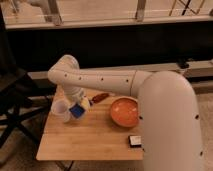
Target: Place the white sponge in the ceramic cup
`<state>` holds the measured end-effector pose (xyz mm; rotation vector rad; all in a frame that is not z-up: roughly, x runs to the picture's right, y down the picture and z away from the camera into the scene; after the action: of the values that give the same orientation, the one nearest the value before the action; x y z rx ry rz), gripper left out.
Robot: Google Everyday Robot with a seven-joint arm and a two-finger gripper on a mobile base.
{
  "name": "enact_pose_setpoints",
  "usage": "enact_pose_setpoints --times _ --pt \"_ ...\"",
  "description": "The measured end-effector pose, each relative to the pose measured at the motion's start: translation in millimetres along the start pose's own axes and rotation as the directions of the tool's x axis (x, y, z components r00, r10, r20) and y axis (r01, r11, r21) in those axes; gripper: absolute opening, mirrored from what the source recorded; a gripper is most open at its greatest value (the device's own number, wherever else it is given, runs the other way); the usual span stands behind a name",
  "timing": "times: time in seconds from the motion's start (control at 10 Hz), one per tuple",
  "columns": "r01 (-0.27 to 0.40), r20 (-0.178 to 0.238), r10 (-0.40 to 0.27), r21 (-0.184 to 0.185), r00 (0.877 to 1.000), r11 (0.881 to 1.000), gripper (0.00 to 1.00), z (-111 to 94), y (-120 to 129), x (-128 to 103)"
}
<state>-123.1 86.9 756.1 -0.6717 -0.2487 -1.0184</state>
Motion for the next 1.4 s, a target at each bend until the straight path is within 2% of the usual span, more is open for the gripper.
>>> enact_pose_setpoints --times 0.4,0.7,1.0,1.4 --pt "0.002 -0.030 -0.002 0.005 1.000 1.000 0.01 -7.6 -8.0 2.9" --pt "0.026 -0.065 -0.025 0.010 0.998 1.000 0.01 -15.6 -29.8 -9.1" --pt "0.028 -0.096 -0.026 0.013 0.995 1.000 0.01 -17.7 -39.0 -9.0" --pt "0.045 -0.112 -0.044 0.003 0.993 0.999 0.01 -15.6 -60.6 -19.5"
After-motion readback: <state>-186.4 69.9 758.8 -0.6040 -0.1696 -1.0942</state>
